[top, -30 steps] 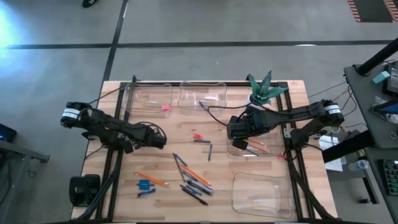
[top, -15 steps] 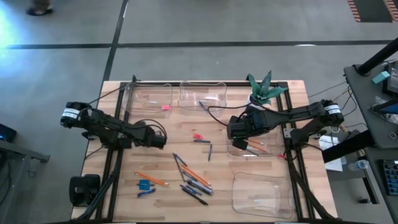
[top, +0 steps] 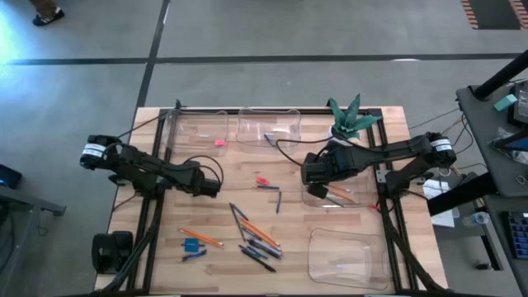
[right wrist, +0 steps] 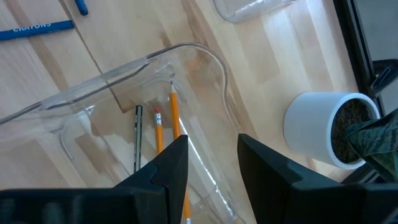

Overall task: Sort crayons/erasers/pens/pencils in bins
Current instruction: Put the orange eraser into the top left transparent bin

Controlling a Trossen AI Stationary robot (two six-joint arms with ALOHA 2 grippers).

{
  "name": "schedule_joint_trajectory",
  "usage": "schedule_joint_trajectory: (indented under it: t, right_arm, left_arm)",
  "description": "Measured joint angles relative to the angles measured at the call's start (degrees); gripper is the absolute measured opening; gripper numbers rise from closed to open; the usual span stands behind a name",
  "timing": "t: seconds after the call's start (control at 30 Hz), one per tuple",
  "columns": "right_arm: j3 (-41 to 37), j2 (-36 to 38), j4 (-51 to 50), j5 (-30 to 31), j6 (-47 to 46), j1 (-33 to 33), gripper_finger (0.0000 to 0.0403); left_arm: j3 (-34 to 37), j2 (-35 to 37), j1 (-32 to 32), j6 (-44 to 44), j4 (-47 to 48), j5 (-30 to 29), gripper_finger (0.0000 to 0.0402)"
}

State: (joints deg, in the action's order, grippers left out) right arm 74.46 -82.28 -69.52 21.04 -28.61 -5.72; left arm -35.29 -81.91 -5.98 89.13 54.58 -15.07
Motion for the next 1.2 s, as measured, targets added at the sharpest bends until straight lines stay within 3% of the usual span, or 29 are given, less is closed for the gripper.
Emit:
schedule_joint_trajectory:
  t: [0.17, 0.4, 0.57, 0.83, 1.03, 1.2]
  right_arm:
    - [0.0, 0.0, 0.0, -0.1, -1.2, 0.0, 0.0130]
    - [0.0, 0.0, 0.3, -0.2, -1.5, 0.0, 0.0130]
    - [0.0, 0.0, 1.8, -0.2, -1.6, 0.0, 0.0130]
    - [0.0, 0.0, 2.6, -0.2, -4.2, 0.0, 0.0130]
    - [0.0, 0.0, 2.6, -0.2, -5.1, 0.0, 0.0130]
    - [0.0, 0.0, 2.6, -0.2, -5.5, 0.0, 0.0130]
  left_arm:
    - [0.0, 0.0, 0.0, -3.7, 0.1, -1.6, 0.0141]
    - [0.1, 0.0, 0.0, -16.5, -2.1, -3.7, 0.0141]
    - [0.1, 0.0, 0.0, -19.6, -2.9, -3.7, 0.0109]
    - [0.1, 0.1, 0.0, -19.5, -3.6, -2.9, 0.0013]
    - [-1.6, 1.5, 0.0, -19.7, -3.7, -2.2, 0.0017]
    - [-6.5, 5.7, 0.0, -24.8, -3.7, -2.6, 0.0011]
